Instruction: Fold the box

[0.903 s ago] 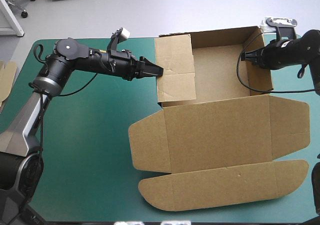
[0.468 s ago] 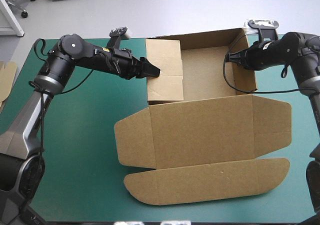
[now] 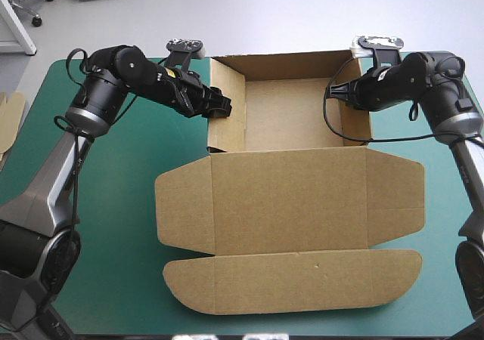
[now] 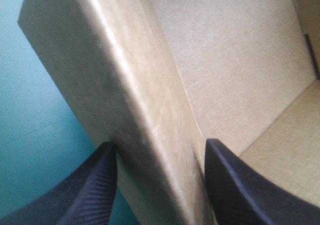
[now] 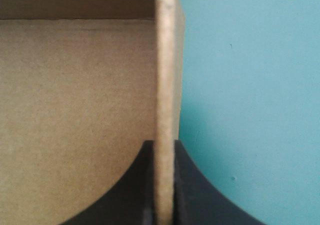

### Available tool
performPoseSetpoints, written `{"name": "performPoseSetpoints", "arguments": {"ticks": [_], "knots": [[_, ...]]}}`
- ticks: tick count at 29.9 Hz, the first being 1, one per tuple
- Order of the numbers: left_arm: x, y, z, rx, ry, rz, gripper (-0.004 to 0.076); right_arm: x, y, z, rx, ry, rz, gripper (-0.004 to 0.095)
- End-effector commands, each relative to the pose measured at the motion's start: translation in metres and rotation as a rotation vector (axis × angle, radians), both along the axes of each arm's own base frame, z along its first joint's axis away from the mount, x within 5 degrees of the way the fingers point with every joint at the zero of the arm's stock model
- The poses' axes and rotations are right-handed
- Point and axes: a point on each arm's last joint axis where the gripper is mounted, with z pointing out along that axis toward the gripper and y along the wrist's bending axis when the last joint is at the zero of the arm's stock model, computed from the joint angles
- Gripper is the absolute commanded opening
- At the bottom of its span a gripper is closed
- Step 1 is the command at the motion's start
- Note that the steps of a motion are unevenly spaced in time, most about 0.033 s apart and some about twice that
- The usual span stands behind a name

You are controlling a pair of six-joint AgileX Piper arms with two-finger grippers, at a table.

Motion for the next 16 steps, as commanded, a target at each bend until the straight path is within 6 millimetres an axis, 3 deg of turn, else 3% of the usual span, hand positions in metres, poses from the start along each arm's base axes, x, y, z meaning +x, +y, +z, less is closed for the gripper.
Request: {"name": "performPoseSetpoints", "arguments": {"ticks": [1,9,16], "knots": [[-0.011,-0.008,0.024,0.041,-0.092,0.011,0.037,-0.011,0.012,0.024,0.055,-0.081,-0.004,-0.0029],[-0.005,-0.023,0.01,0.262,-0.095,0.034,0.0359,-0.009,0.021,0.016,0.013,-0.053,-0.009,-0.0029],[-0.001,-0.021,0.006,0.358,-0.131,0.076,0.0319,-0.006,0.021,0.008,-0.018,-0.008,-0.014,-0.0029]]}}
